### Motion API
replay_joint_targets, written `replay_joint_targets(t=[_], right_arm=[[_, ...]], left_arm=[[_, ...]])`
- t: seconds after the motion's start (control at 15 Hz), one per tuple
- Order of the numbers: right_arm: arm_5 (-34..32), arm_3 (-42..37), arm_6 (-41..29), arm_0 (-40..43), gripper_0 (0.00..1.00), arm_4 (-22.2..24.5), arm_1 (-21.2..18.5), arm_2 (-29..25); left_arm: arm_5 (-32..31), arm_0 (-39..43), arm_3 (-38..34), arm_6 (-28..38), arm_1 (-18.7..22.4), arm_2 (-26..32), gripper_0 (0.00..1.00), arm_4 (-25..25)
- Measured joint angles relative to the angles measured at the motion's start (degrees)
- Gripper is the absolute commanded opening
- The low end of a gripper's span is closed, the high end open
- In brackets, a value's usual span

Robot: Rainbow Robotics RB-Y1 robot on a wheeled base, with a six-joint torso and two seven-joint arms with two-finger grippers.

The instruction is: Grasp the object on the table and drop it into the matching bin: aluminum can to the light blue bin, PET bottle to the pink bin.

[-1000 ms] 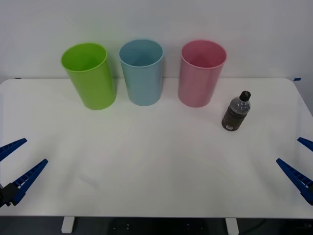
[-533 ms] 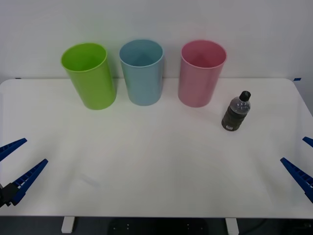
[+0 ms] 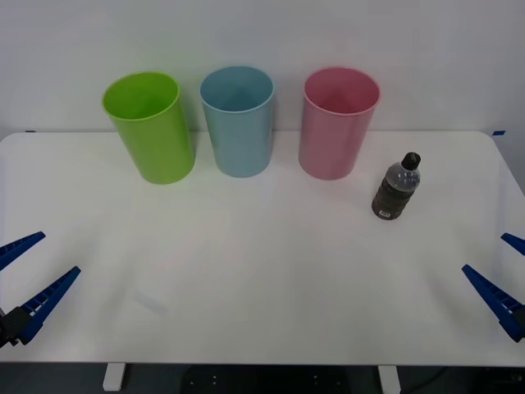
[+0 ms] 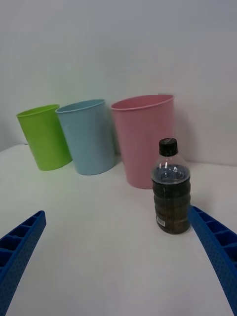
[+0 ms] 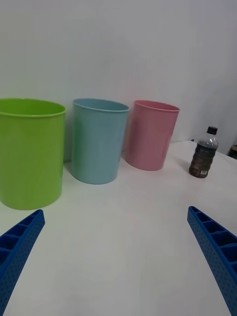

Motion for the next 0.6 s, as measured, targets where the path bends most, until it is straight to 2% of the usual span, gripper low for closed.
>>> replay_joint_targets(t=[0.2,0.47,0.6], right_arm=[[2.5,1.3,6.1,-0.1,1.00,0.0,0.0,1.5],[10.1,2.3,13.6,-0.5,1.00,-1.0,0.0,5.9],[13.9,2.3,15.2,-1.0,1.00,-1.3,0.0,8.0]], left_arm=[[0.0,0.0,0.0,0.0,0.0,0.0,1.00,0.0],[0.0,0.0,0.0,0.0,0.0,0.0,1.00,0.0],[0.0,0.0,0.0,0.0,0.0,0.0,1.00,0.0]])
